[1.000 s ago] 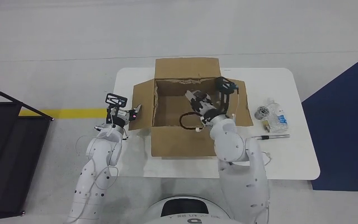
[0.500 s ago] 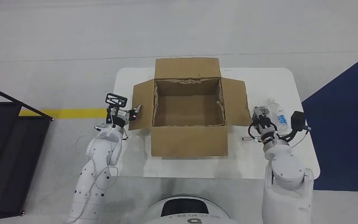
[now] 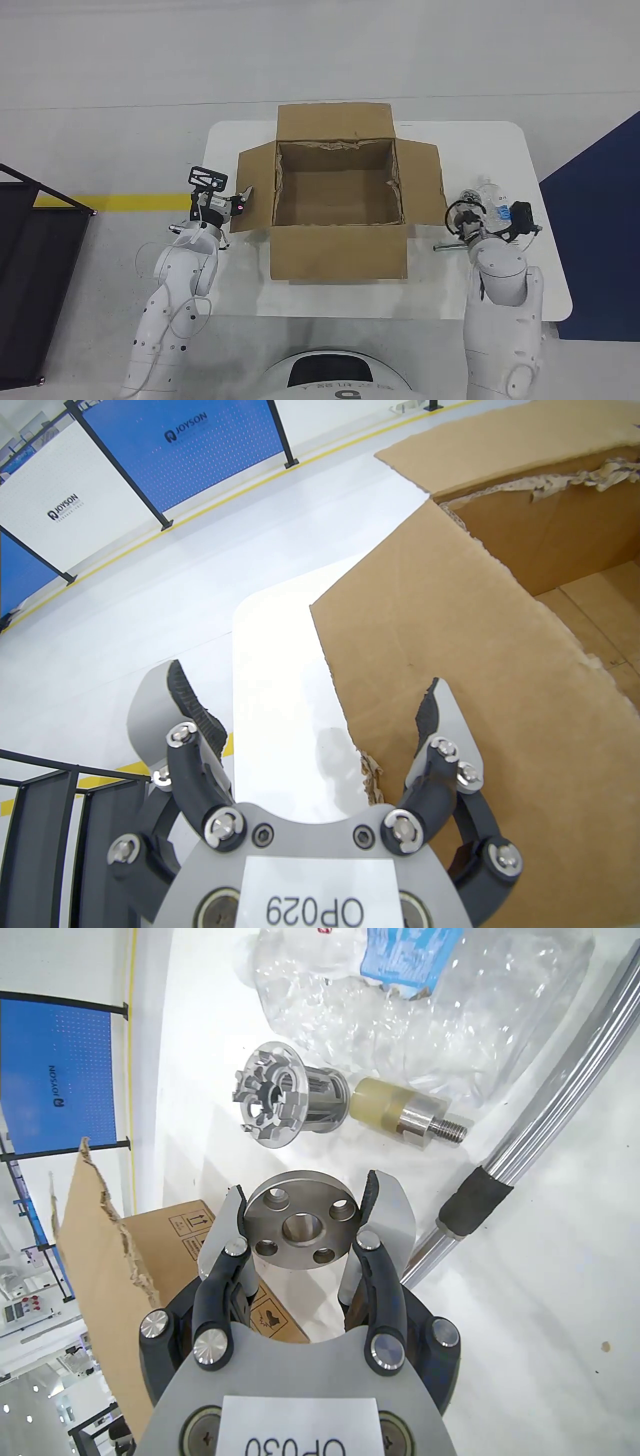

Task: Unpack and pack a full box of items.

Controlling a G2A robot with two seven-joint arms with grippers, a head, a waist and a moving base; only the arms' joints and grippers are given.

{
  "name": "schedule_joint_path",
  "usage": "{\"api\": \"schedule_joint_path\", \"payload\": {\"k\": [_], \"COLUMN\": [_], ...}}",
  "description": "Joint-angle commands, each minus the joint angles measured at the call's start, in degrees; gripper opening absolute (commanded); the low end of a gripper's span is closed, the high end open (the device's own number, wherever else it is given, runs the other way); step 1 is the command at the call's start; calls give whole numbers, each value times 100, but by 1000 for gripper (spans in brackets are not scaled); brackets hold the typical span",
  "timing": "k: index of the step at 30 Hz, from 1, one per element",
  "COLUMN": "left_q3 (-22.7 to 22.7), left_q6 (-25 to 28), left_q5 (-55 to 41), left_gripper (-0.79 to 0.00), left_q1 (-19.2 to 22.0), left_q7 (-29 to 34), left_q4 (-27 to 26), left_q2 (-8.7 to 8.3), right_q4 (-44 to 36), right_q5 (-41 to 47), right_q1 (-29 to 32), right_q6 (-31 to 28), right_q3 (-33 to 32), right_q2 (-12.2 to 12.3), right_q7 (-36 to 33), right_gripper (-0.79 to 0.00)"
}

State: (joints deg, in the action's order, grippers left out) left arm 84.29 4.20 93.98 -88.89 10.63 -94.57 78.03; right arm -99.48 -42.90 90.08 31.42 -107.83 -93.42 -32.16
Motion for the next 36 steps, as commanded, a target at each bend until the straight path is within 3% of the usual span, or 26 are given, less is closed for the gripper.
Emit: {"api": "schedule_joint_path", "payload": {"k": [1, 7, 10, 11, 20, 23, 27, 31, 36], "left_q3": [0, 0, 0, 0, 0, 0, 0, 0, 0], "left_q6": [0, 0, 0, 0, 0, 0, 0, 0, 0], "left_q5": [0, 0, 0, 0, 0, 0, 0, 0, 0], "left_gripper": [0, 0, 0, 0, 0, 0, 0, 0, 0], "left_q1": [0, 0, 0, 0, 0, 0, 0, 0, 0], "left_q7": [0, 0, 0, 0, 0, 0, 0, 0, 0], "left_q4": [0, 0, 0, 0, 0, 0, 0, 0, 0], "left_q2": [0, 0, 0, 0, 0, 0, 0, 0, 0], "right_q4": [49, 40, 46, 62, 267, 283, 216, 133, 72], "right_q5": [-83, -250, -315, -337, -523, -523, -459, -322, -206], "right_q1": [-18, -12, -26, -39, -240, -258, -203, -134, -100], "right_q6": [28, 84, 126, 152, 398, 450, 533, 589, 637], "right_q3": [-3, 43, 137, 174, 487, 522, 519, 481, 465], "right_q2": [27, 97, 118, 124, 175, 194, 213, 230, 254], "right_q7": [-90, -324, -354, -366, -419, -435, -413, -384, -324], "right_gripper": [-785, -785, -720, -662, -628, -554, -548, -465, -459]}}
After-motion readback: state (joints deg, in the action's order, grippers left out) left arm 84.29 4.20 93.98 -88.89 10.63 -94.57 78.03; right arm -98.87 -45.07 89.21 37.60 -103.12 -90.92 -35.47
